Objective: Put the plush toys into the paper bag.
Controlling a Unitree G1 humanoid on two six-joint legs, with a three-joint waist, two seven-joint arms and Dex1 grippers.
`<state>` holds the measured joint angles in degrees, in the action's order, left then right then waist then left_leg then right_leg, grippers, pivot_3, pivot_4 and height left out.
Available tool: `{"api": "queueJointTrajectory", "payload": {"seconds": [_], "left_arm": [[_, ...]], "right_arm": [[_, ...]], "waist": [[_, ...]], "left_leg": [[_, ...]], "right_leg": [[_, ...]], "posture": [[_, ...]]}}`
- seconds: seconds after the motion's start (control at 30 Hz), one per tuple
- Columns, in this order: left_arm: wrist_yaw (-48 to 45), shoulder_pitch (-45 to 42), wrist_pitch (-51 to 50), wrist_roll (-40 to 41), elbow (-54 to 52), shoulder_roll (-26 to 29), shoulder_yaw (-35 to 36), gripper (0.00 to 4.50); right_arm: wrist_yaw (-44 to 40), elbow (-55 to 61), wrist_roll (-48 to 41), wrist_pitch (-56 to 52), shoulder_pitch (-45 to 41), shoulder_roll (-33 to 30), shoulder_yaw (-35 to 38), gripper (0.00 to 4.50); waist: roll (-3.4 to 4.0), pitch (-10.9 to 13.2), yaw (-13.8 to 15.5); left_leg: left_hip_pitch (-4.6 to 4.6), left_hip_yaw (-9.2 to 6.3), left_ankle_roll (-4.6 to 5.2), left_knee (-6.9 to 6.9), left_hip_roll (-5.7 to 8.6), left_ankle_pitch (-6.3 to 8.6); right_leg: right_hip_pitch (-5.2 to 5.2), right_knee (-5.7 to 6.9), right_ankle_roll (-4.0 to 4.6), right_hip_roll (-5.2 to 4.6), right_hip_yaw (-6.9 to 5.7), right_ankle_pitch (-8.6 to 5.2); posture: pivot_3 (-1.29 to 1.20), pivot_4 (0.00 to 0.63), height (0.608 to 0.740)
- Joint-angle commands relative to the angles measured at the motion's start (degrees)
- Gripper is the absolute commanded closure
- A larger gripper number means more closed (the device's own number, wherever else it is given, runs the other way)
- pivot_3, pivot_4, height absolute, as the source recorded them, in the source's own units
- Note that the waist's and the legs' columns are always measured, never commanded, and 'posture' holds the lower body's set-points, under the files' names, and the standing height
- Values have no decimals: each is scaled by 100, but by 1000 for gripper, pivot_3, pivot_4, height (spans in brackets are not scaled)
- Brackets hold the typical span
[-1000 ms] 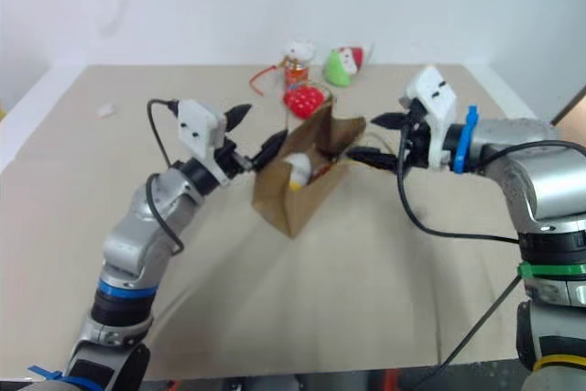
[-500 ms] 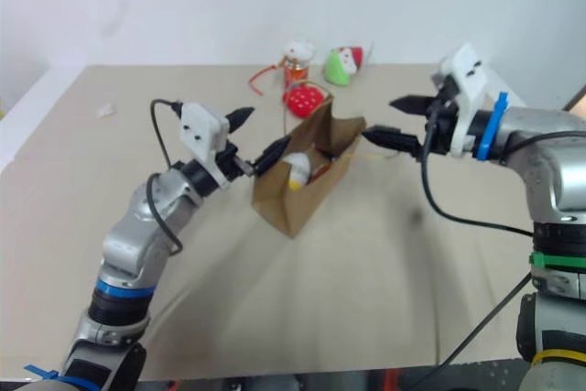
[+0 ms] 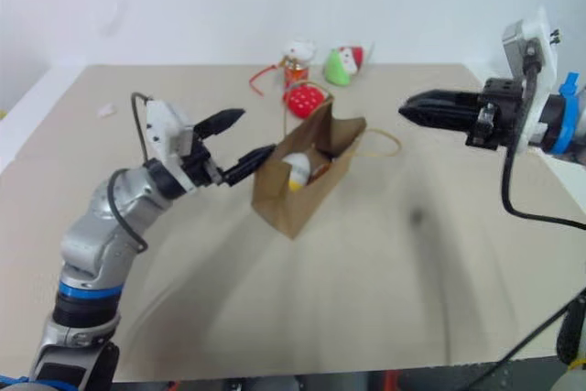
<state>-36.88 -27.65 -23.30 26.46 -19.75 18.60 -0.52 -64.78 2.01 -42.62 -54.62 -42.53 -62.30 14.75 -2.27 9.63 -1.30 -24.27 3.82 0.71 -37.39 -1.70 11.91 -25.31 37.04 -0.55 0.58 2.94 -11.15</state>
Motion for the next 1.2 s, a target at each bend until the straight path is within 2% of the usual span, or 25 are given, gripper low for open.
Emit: {"api": "queueJointTrajectory", "payload": {"seconds": [0.03, 0.17, 0.33, 0.43, 0.6, 1.03, 1.2], "left_arm": [[-540, 248, -303, 722, -609, 483, 332, 0], [-770, 464, -366, 755, -815, 752, 179, 0], [-818, 658, -236, 541, -863, 912, 10, 0], [-695, 727, -119, 324, -808, 915, -54, 0], [-515, 852, -83, 175, -849, 852, -165, 0], [29, 658, -420, 147, -664, 443, -451, 0], [264, 474, -416, -199, -451, 271, -701, 0]], "right_arm": [[-320, 1416, -1168, -946, 393, -167, 16, 4449], [-5, 1903, -1289, -960, 540, 271, -362, 4449], [559, 2264, -773, -554, 822, 939, -1136, 4449], [908, 2260, -146, 12, 1033, 1378, -1613, 4449], [1351, 2109, 368, 532, 1080, 1911, -1820, 4449], [1380, 1935, 776, 845, 958, 2283, -1977, 4449], [1369, 1944, 853, 866, 955, 2310, -2013, 4449]], "waist": [[0, 0, -8], [0, 0, -22], [-10, -5, -5], [-9, -5, -3], [-9, -5, -2], [-9, -5, -2], [-9, -5, -3]], "left_leg": [[0, -1, 0, 2, -3, 0], [9, -3, -2, 1, -10, 3], [6, 5, -4, -13, -3, -1], [2, 1, -5, -14, -4, -1], [0, -1, -5, -9, -4, 0], [2, -4, -5, -10, -5, -1], [2, -3, -5, -10, -3, -1]], "right_leg": [[0, 0, 2, 1, -1, -2], [2, 4, 5, 8, -5, -3], [6, 3, 25, -3, -1, -15], [3, 4, 22, -2, -4, -14], [2, 4, 22, 0, -5, -14], [4, 5, 23, 1, -7, -14], [5, 5, 12, 2, -5, -8]], "posture": [[0, 150, 740], [0, 150, 740], [0, 150, 740], [0, 150, 740], [0, 150, 740], [0, 150, 740], [0, 150, 740]]}}
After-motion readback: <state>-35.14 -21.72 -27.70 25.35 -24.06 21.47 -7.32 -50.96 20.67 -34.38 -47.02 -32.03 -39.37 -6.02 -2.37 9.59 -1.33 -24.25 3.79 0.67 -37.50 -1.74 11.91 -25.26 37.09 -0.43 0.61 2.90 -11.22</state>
